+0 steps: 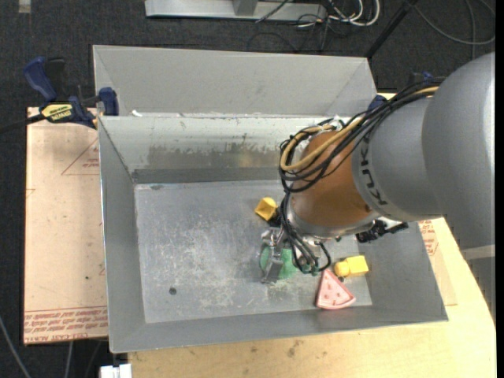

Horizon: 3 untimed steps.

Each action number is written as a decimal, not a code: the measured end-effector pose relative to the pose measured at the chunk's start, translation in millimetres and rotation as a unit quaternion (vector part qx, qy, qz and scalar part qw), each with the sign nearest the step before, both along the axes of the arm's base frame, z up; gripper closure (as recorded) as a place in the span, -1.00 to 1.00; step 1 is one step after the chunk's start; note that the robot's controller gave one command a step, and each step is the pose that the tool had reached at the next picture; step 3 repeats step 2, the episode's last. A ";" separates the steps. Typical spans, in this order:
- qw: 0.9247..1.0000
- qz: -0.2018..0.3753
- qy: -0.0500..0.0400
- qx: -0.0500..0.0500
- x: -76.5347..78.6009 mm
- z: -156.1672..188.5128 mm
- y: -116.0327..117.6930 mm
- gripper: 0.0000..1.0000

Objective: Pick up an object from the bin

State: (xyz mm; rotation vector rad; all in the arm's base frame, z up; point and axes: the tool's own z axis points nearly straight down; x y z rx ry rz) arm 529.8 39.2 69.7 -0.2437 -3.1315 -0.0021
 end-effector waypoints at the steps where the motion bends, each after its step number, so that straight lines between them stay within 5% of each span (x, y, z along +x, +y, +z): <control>1: 1.000 0.000 0.000 0.000 0.0 0.0 0.0 1.00; 2: 1.000 0.017 -0.002 0.000 37.2 133.2 18.9 1.00; 3: 1.000 0.017 -0.002 0.000 37.2 133.2 18.9 1.00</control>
Offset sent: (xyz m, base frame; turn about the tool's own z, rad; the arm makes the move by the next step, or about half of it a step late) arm 0.0361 0.0182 0.1329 -0.0315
